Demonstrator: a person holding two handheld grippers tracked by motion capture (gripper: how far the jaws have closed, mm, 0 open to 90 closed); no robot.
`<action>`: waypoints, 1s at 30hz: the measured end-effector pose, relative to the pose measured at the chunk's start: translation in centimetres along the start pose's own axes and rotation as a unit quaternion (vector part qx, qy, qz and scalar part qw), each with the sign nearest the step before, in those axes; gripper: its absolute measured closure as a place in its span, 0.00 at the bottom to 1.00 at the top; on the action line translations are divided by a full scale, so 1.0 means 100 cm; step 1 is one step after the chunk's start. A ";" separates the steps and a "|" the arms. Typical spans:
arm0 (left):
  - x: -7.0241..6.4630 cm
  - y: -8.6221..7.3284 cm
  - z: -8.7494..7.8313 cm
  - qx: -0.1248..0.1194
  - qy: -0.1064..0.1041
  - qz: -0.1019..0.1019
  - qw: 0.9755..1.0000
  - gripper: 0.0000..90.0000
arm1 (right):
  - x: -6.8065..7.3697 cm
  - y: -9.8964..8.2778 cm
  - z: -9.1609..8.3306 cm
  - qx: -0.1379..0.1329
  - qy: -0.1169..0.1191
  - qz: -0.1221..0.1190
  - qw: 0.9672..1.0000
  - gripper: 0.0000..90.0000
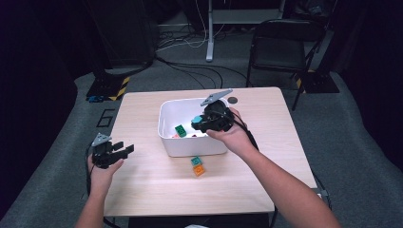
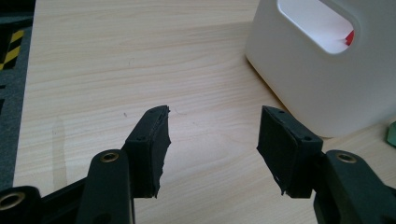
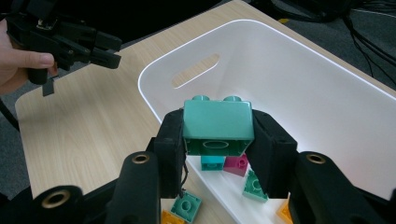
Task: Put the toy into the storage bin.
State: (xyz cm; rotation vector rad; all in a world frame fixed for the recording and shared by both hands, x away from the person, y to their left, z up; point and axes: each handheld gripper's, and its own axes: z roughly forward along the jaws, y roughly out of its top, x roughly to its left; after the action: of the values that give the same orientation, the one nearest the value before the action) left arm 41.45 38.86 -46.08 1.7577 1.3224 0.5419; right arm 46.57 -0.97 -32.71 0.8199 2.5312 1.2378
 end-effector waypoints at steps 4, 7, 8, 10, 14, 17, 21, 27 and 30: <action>0.000 0.000 0.000 -0.001 0.000 0.001 1.000 0.48 | -0.003 0.005 0.007 -0.001 -0.004 0.002 1.000 0.65; -0.001 0.000 0.000 0.000 -0.001 0.001 1.000 0.48 | -0.007 0.007 0.013 -0.002 -0.006 0.002 1.000 0.65; -0.001 0.000 0.000 -0.001 0.000 0.001 1.000 0.48 | -0.008 0.008 0.015 -0.002 -0.007 0.004 1.000 0.65; 0.000 0.000 0.000 -0.002 0.000 0.001 1.000 0.48 | -0.012 0.009 0.020 0.000 -0.011 0.009 1.000 0.65; 0.000 0.000 0.000 0.000 0.000 0.001 1.000 0.48 | -0.020 0.013 0.028 0.003 -0.019 0.019 1.000 0.65; 0.000 0.000 0.000 -0.001 0.000 0.001 1.000 0.48 | -0.024 0.015 0.032 0.005 -0.025 0.019 1.000 0.65; 0.001 0.000 0.000 0.000 -0.001 0.000 1.000 0.48 | -0.031 0.018 0.038 0.004 -0.033 0.023 0.999 0.65; 0.001 0.000 0.000 0.000 -0.001 0.000 1.000 0.48 | -0.042 0.019 0.049 0.007 -0.042 0.041 0.998 0.65; 0.002 0.000 0.000 0.000 -0.001 0.001 1.000 0.48 | -0.048 0.018 0.055 0.008 -0.046 0.052 0.998 0.65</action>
State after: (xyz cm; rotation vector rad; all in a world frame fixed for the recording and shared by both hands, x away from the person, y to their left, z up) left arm 41.51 39.02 -46.05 1.7596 1.3189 0.5408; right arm 53.48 0.93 -35.02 1.0005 2.4552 1.1825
